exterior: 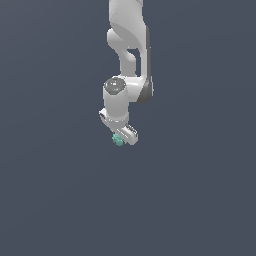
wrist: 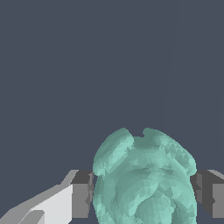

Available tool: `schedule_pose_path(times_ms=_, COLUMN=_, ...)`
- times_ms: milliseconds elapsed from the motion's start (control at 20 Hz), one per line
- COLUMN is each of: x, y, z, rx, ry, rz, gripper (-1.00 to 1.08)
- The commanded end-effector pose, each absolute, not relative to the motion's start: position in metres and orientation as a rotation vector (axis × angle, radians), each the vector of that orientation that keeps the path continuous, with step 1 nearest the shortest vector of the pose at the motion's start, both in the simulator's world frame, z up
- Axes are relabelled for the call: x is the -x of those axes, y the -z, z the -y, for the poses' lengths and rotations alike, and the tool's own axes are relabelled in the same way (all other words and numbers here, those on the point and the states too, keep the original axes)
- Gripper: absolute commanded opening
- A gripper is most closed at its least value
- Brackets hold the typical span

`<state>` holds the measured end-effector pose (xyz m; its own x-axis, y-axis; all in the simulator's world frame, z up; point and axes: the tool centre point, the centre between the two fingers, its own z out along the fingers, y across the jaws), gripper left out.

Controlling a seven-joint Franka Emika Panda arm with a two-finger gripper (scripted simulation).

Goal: Pick up the object and move it to a goal position.

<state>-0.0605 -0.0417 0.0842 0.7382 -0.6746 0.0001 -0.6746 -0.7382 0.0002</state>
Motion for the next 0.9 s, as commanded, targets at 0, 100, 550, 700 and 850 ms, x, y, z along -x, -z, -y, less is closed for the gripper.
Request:
schedule_pose_path(times_ms=0, x=0.054, y=-0.102, z=0.035, rx=-2.928, ry=-0.001, rz=1.137, gripper=-1.0)
schedule_pose_path(times_ms=100, x=0.048, y=-0.119, z=0.028, rx=-2.928, ry=-0.001, rz=1.137, gripper=-1.0)
schedule_pose_path(times_ms=550, x=0.021, y=-0.187, z=0.001, rx=-2.927, ry=-0.001, rz=1.137, gripper=-1.0)
schedule_pose_path(times_ms=700, x=0.015, y=-0.201, z=-0.005, rx=-2.927, ry=-0.001, rz=1.137, gripper=-1.0)
schedule_pose_path(times_ms=850, x=0.011, y=-0.21, z=-0.009, rx=-2.928, ry=-0.001, rz=1.137, gripper=-1.0)
